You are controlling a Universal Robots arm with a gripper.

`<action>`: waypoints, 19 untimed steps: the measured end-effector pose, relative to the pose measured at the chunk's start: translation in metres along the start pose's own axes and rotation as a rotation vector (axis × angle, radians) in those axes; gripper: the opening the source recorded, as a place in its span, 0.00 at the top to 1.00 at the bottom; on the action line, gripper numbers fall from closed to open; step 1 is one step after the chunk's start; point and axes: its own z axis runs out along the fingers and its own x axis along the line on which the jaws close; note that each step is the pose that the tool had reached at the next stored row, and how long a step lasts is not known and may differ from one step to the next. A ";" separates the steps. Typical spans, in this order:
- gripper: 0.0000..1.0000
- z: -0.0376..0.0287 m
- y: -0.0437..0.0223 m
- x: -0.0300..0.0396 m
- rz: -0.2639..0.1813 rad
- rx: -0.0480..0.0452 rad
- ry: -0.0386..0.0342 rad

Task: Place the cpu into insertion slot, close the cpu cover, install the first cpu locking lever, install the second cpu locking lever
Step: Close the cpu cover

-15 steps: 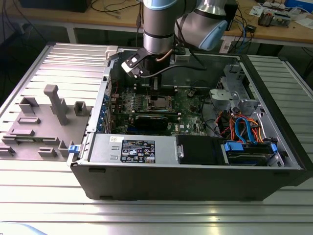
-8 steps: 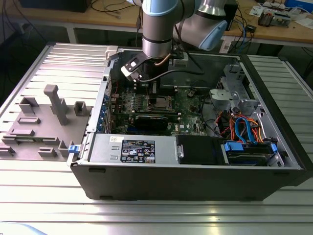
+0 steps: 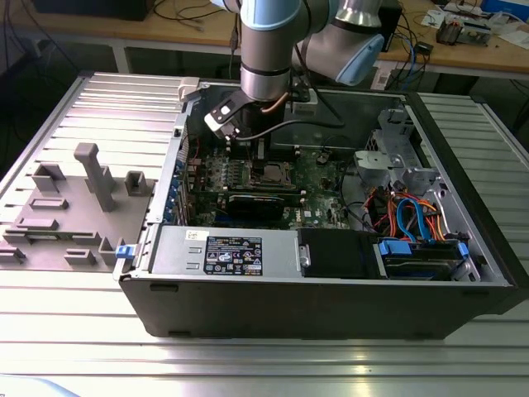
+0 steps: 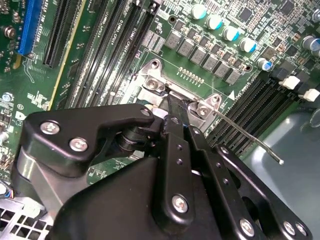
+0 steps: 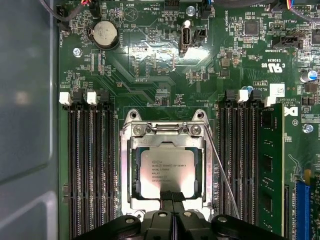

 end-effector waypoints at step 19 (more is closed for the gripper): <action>0.89 0.0043 -0.0056 -0.0002 -0.006 0.0024 0.0055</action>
